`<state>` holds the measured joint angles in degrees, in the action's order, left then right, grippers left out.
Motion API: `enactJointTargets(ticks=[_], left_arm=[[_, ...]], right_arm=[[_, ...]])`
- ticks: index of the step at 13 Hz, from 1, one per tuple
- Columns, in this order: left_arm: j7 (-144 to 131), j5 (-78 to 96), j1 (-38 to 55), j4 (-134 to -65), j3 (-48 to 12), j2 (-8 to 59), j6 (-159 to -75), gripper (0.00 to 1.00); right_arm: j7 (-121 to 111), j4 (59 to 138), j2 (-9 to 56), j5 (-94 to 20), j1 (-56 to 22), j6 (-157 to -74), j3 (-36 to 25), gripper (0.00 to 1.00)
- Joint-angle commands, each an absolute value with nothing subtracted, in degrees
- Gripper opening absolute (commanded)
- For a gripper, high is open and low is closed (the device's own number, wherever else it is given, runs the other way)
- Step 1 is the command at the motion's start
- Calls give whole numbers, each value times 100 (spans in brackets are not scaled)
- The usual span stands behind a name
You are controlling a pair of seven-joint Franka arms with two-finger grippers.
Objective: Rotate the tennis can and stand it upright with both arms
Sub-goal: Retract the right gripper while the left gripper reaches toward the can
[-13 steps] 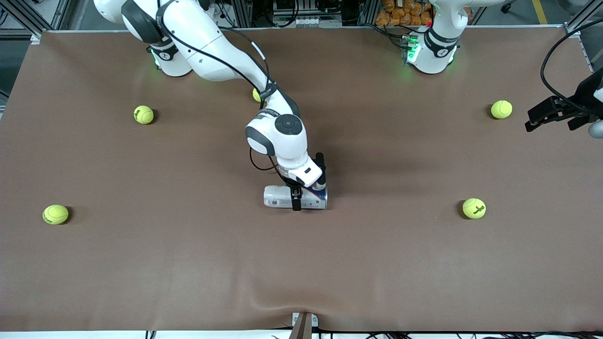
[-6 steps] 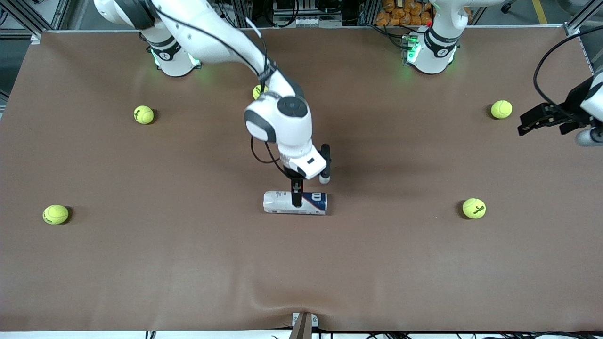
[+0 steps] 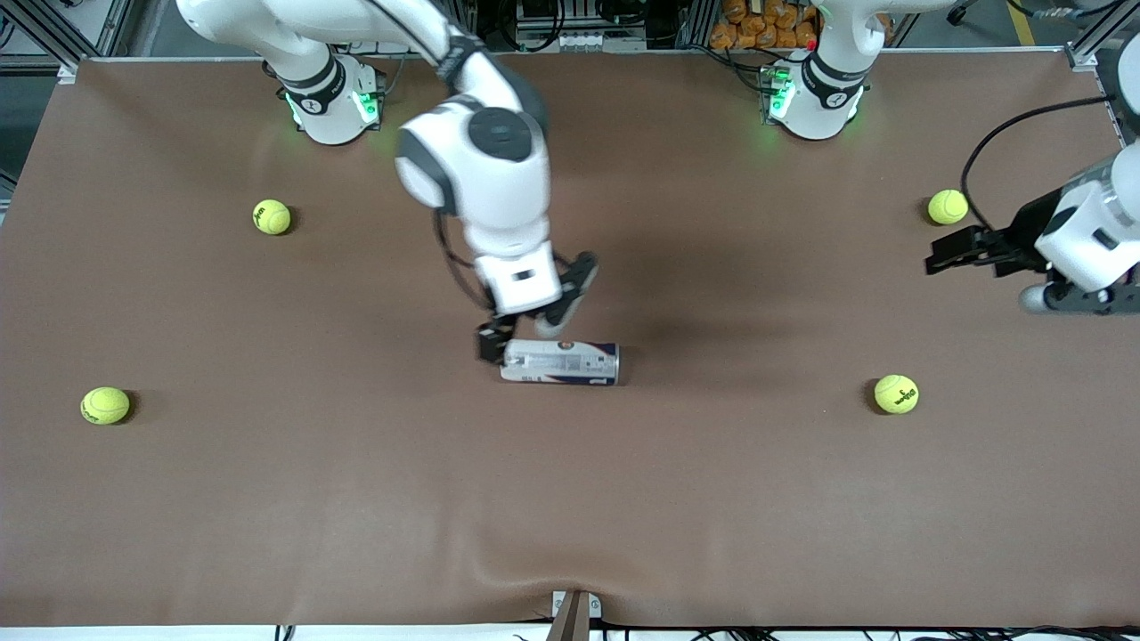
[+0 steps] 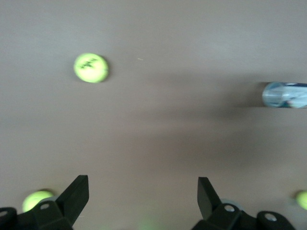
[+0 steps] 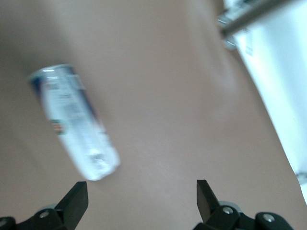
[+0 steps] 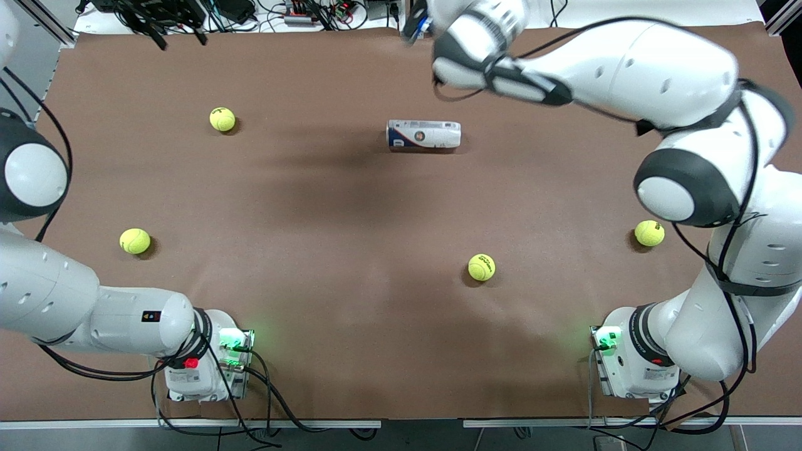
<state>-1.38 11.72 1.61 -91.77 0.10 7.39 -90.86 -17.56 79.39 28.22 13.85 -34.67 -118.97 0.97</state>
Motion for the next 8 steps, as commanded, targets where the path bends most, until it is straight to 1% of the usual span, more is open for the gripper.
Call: enactJointTargets(ticks=[1,2,4,5,7,8], left_arm=[[-62,2481,53,-9070,26,1325,-9044,100],[-18,2992,18,-9079,35,1475,-9044,100],[157,3383,61,-9088,9,1748,-9035,100],[176,3558,114,-9097,9,1871,-9035,100],[332,3988,141,-9097,-9,2091,-9044,100],[543,4286,149,-9105,-9,2222,-9044,100]], right_arm=[[-1696,8130,2383,811,-2465,-11734,202,100],[-1705,8130,2251,504,-2078,-11612,202,100],[-1696,8130,1970,81,-1462,-11209,202,100],[-1696,8121,1830,70,-1241,-10858,202,100],[-1696,8112,1610,62,-776,-9902,193,100],[-1688,8104,1521,62,-582,-9592,185,100]])
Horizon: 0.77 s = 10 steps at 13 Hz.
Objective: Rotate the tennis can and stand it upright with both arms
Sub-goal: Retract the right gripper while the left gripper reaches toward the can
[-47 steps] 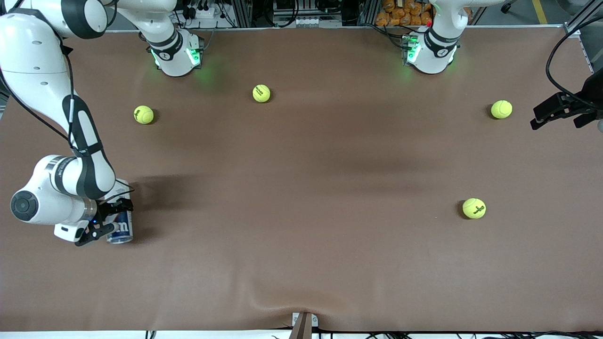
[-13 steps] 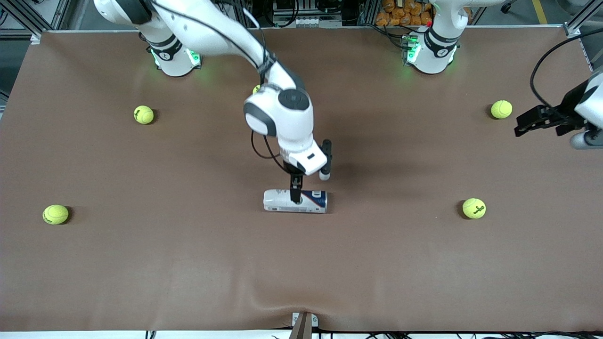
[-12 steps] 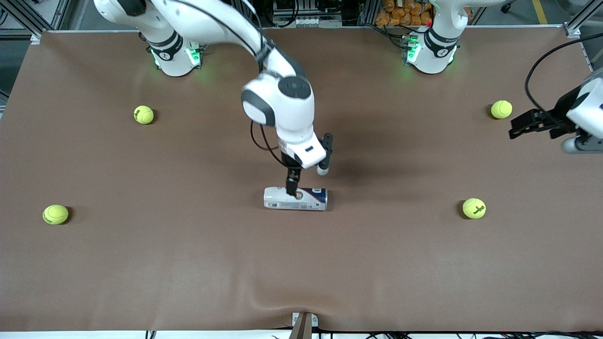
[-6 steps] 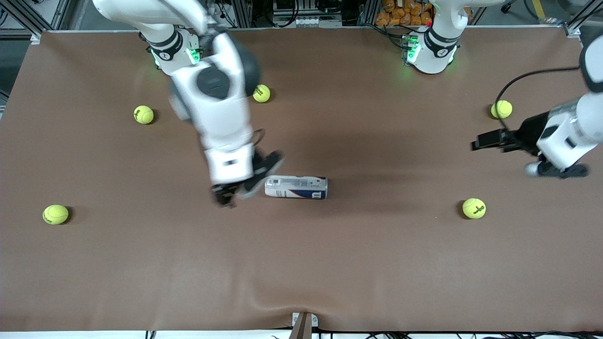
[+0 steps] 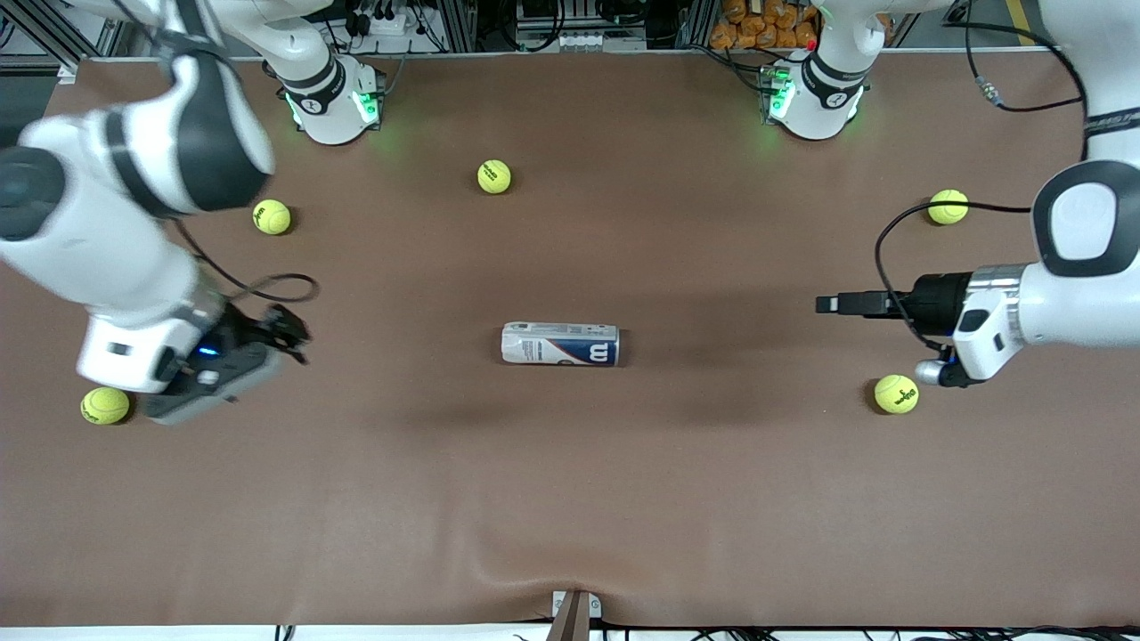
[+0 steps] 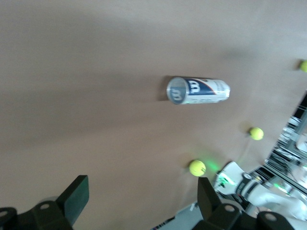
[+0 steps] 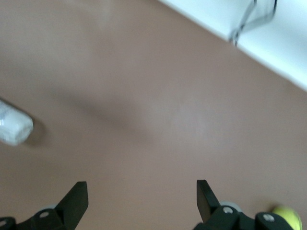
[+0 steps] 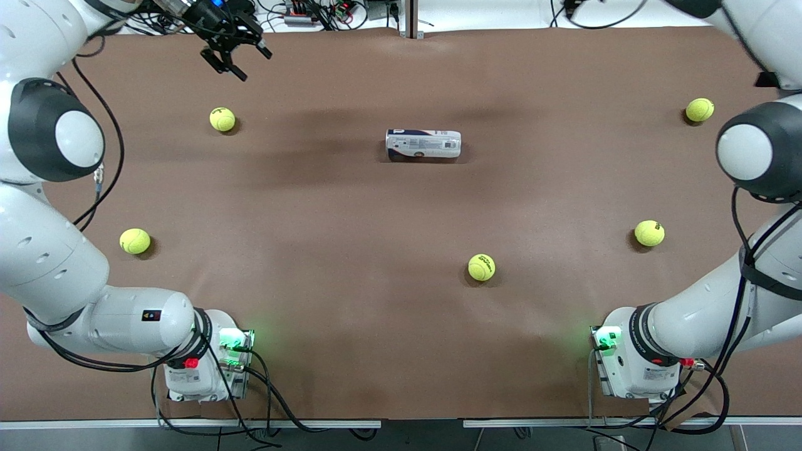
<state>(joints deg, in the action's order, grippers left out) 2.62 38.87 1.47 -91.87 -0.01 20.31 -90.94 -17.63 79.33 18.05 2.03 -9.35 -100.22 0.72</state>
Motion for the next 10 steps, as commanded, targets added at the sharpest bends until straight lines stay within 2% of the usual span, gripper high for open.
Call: enactJointTargets(ticks=[1,6,8,10], left_arm=[[632,4524,158,-9105,-35,2354,-9044,100],[1652,5378,263,-9167,-79,3154,-9123,100],[1775,5623,561,-9167,-88,3347,-9420,100],[2142,6202,799,-9167,-105,3655,-9719,100]], right_arm=[[-1688,8112,1407,62,-415,-9441,185,100],[-1356,8104,923,62,35,-8711,-52,100],[-933,8077,818,-8,44,-8377,-158,100],[-556,8112,450,-79,79,-8000,-167,100]])
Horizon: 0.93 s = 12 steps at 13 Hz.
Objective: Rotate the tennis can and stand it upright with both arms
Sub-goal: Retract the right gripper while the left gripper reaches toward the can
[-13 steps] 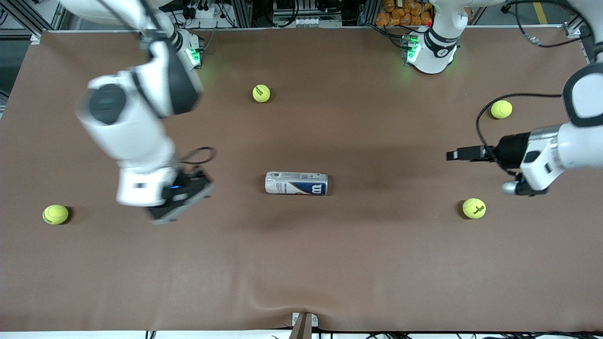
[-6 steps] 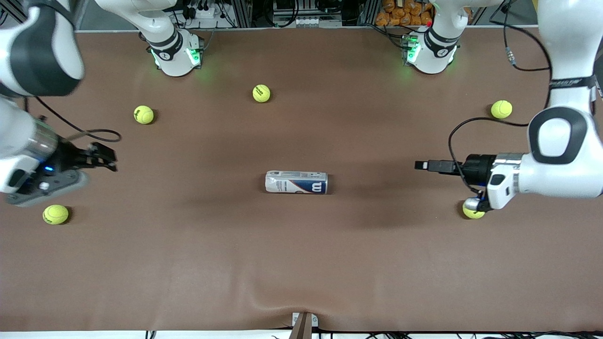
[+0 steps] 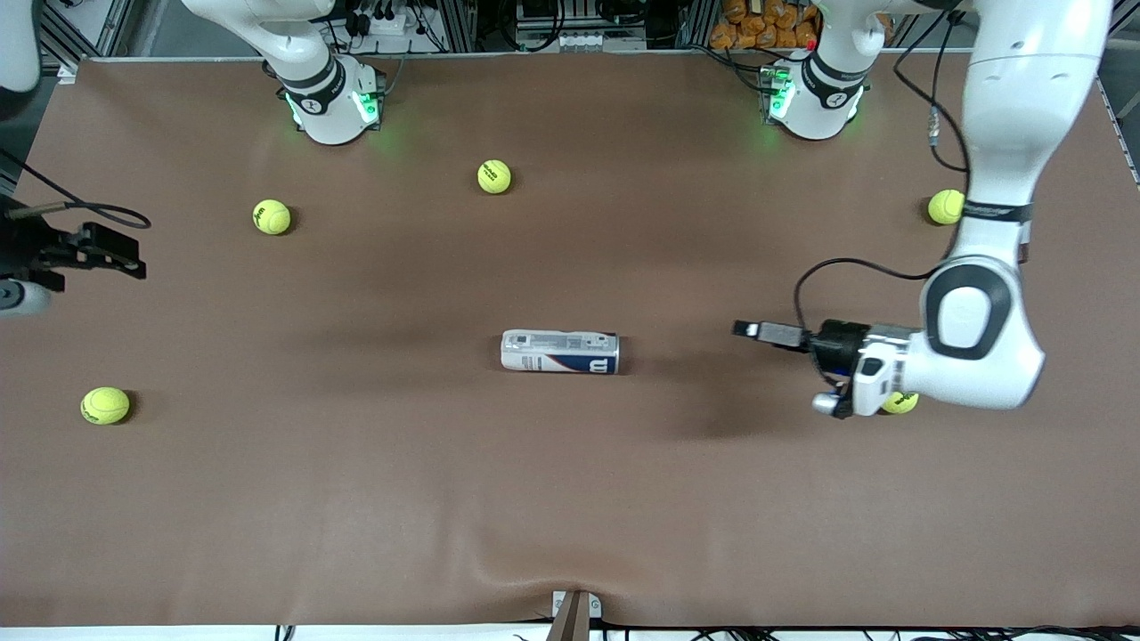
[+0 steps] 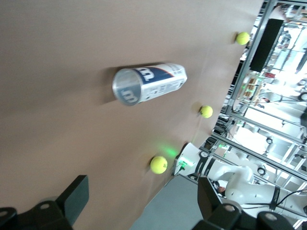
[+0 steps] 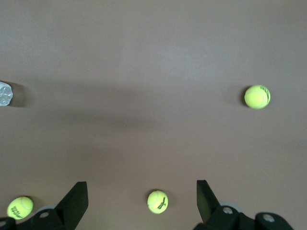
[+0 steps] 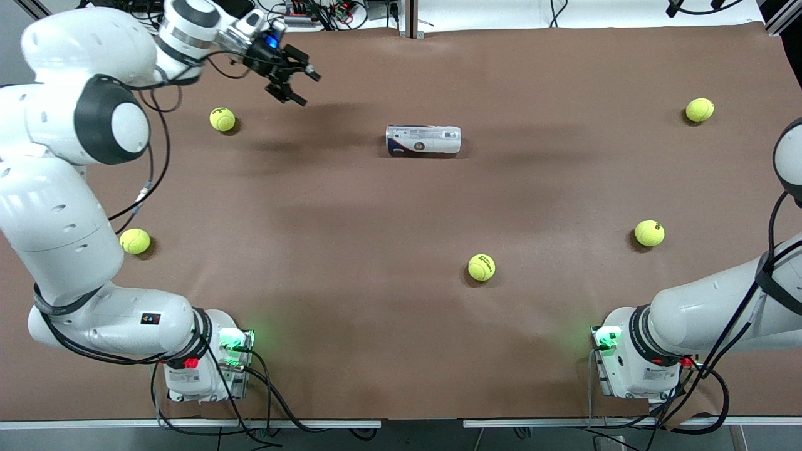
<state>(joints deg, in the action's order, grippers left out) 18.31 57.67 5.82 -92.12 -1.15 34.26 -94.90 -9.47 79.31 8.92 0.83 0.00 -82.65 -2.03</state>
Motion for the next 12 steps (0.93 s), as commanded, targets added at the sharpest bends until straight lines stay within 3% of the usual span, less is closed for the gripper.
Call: enactJointTargets(ticks=[1,7,12], left_arm=[[2432,6544,922,-9167,-105,3830,-9825,100],[3688,7152,1116,-9106,-105,4595,-10441,100],[4175,8156,1617,-9105,-97,4816,-11073,100]], right_arm=[[-293,8112,344,-79,97,-7824,-158,100],[264,8095,97,-202,105,-7481,-422,100],[193,8095,87,-211,79,-7951,-369,100]])
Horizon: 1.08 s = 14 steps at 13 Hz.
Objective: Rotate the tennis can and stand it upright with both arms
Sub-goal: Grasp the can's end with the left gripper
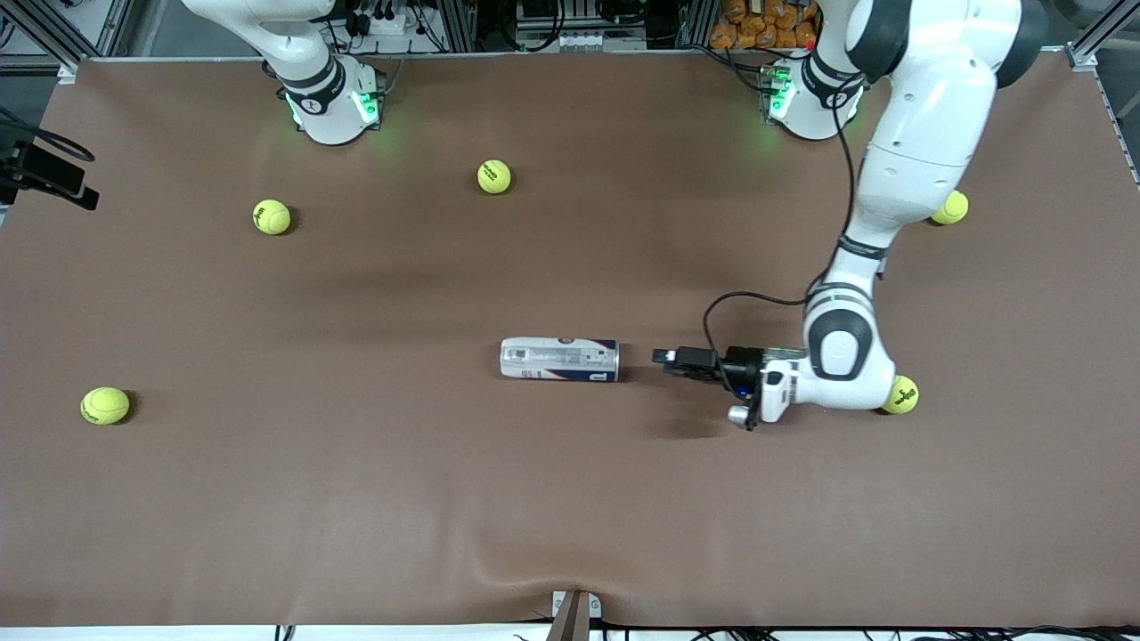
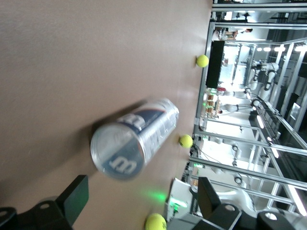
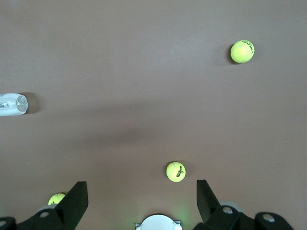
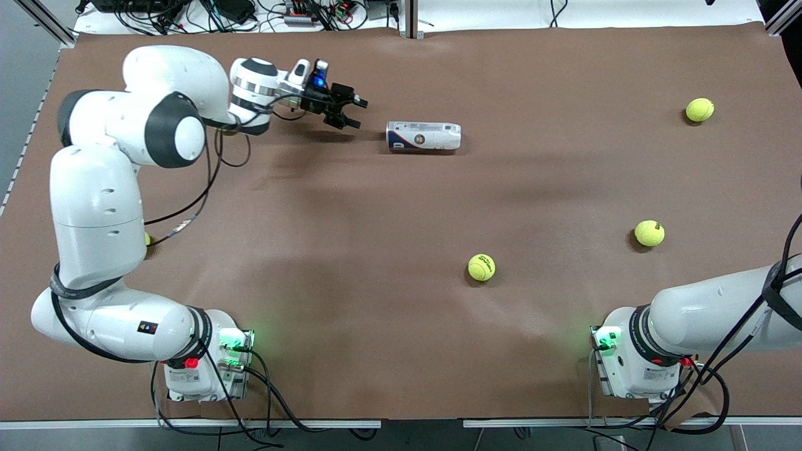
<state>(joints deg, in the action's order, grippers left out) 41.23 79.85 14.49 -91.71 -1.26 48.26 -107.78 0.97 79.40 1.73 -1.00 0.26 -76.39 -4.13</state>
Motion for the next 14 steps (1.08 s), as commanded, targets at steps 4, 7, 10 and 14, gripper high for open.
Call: enactJointTargets(ticks=[4,7,10,14], left_arm=[[4026,8323,1758,-9272,-114,4781,-11136,100],[4043,8525,1810,-9264,-193,4843,-11144,100],[4078,8788,1898,-9211,-193,4948,-11162,100],[4403,9087,2179,-9114,-193,5177,-11680,92]], right_arm=[[246,8086,114,-343,131,-8068,-413,100],[211,8086,123,-395,185,-8068,-396,100],[211,8104,132,-387,88,-8024,-378,100],[202,8104,132,-387,106,-8033,-378,100]])
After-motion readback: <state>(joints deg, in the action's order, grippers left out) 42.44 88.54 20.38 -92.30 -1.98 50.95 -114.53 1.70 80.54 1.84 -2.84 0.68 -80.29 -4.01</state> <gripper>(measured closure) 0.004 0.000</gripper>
